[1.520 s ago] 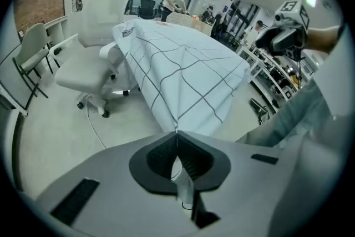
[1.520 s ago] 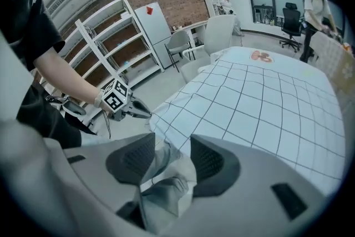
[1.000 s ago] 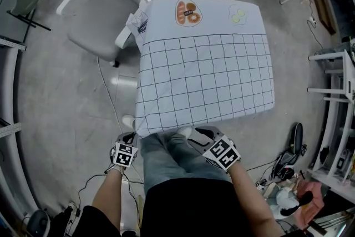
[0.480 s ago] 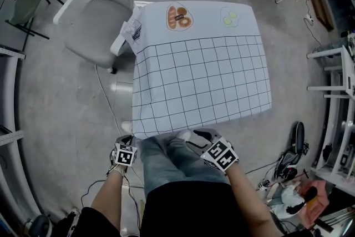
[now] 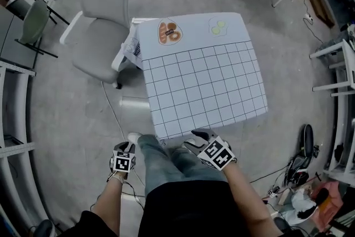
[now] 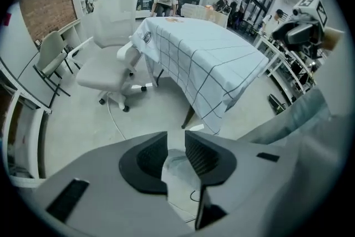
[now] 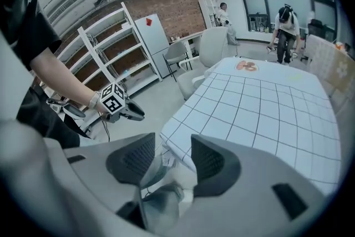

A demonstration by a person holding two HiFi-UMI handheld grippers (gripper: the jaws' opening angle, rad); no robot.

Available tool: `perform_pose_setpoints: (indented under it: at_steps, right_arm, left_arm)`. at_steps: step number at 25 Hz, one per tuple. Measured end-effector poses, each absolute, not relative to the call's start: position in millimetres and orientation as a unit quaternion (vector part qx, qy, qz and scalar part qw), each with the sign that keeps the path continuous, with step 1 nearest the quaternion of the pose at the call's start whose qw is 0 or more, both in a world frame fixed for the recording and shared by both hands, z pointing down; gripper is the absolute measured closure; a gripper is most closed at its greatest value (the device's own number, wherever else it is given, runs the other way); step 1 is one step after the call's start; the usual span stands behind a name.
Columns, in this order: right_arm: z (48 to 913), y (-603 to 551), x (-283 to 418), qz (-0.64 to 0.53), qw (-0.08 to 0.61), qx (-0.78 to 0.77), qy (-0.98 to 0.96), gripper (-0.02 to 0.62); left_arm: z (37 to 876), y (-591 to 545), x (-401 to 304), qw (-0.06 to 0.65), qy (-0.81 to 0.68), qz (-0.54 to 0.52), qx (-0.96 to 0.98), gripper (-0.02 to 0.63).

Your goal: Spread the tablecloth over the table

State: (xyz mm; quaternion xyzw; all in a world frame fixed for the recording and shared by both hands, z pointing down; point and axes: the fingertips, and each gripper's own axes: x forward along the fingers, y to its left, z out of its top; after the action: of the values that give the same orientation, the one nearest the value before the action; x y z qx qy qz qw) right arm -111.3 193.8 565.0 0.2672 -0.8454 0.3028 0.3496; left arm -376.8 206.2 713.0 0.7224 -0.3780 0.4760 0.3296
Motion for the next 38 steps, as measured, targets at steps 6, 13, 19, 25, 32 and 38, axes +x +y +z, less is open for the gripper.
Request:
perform_pose_setpoints:
  at_steps: [6, 13, 19, 25, 32, 38]
  right_arm:
    - [546.7, 175.8, -103.8, 0.283, 0.326, 0.287, -0.855, 0.4]
    - [544.4, 148.1, -103.5, 0.279, 0.318, 0.31, -0.852, 0.4]
    - [548.9, 109.5, -106.8, 0.301, 0.32, 0.333, -0.834, 0.4]
    - [552.8, 61.2, -124.2, 0.327, 0.32, 0.36, -0.813, 0.399]
    - [555.3, 19.0, -134.5, 0.366, 0.317, 0.411, -0.772, 0.399]
    - [567.2, -2.2, -139.1, 0.397, 0.314, 0.442, -0.741, 0.399]
  left_arm:
    - [678.7, 171.6, -352.4, 0.305, -0.399, 0.459, 0.733, 0.495]
    - [654.5, 85.9, -333.0, 0.253, -0.396, 0.443, 0.763, 0.476]
    - [648.4, -7.8, -324.7, 0.217, -0.372, 0.449, 0.783, 0.451]
    - [655.8, -99.7, -327.6, 0.183, -0.332, 0.47, 0.797, 0.426]
    - [682.4, -202.8, -324.0, 0.16, -0.29, 0.492, 0.805, 0.388]
    - [716.4, -274.2, -307.1, 0.157, -0.27, 0.505, 0.804, 0.385]
